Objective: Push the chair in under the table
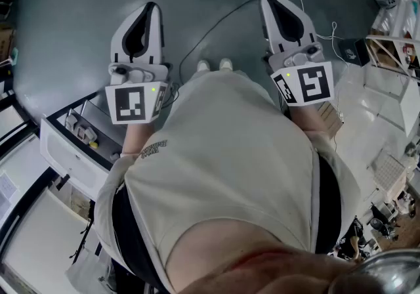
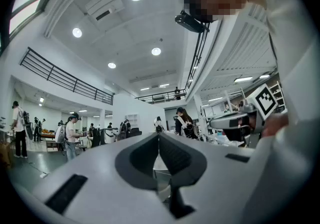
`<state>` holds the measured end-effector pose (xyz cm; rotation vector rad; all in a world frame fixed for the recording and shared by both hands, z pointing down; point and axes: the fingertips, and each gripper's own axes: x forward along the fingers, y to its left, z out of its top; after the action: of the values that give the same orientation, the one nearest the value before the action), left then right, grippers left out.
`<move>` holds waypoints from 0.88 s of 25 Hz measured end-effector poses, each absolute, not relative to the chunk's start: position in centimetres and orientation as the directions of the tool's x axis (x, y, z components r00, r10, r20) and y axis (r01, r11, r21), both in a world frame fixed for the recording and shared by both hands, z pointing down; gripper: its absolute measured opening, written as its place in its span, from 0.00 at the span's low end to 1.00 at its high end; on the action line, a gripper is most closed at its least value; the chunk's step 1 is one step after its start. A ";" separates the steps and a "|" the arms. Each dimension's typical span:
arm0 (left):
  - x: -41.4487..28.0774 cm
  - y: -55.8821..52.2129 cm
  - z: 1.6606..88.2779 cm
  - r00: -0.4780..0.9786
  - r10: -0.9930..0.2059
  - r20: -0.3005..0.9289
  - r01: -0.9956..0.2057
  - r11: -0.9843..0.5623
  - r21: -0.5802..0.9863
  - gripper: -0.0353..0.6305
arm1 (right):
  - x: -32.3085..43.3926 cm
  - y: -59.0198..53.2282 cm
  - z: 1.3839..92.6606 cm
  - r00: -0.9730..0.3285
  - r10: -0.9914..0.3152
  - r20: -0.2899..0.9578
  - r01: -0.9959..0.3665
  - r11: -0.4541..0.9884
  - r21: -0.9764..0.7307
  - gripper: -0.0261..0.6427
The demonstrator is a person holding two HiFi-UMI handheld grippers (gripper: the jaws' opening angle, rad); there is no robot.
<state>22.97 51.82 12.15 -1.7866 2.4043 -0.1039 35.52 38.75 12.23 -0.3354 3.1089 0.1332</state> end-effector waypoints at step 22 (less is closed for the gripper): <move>25.2 48.7 13.4 -0.315 -0.948 -0.040 -0.942 0.317 -0.113 0.07 | 37.5 35.6 13.9 -0.984 -0.177 -0.012 -0.178 0.983 0.045 0.05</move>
<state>25.22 48.69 13.36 -1.7767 2.4675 -0.1045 37.54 35.62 13.92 -0.2793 3.1201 0.0723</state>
